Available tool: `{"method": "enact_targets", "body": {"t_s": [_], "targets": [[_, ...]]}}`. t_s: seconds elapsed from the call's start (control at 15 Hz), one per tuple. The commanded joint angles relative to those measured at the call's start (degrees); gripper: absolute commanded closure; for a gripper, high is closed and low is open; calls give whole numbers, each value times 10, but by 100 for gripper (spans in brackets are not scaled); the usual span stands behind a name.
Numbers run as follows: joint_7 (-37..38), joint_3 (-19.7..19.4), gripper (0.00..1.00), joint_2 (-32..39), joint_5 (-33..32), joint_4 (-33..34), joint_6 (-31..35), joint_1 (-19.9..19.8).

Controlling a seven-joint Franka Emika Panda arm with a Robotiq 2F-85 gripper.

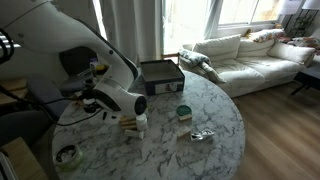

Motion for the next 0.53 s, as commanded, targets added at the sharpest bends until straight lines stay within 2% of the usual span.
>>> {"method": "enact_targets", "body": {"t_s": [0.0, 0.13, 0.2, 0.33, 0.47], "targets": [[-16, -4, 0, 28, 24, 9, -33, -6], [-18, -4, 1, 36, 30, 12, -41, -6], [-19, -4, 25, 38, 36, 13, -43, -6], [-21, -6, 29, 41, 43, 15, -49, -7], [-24, -9, 45, 41, 48, 15, -49, -8]]}}
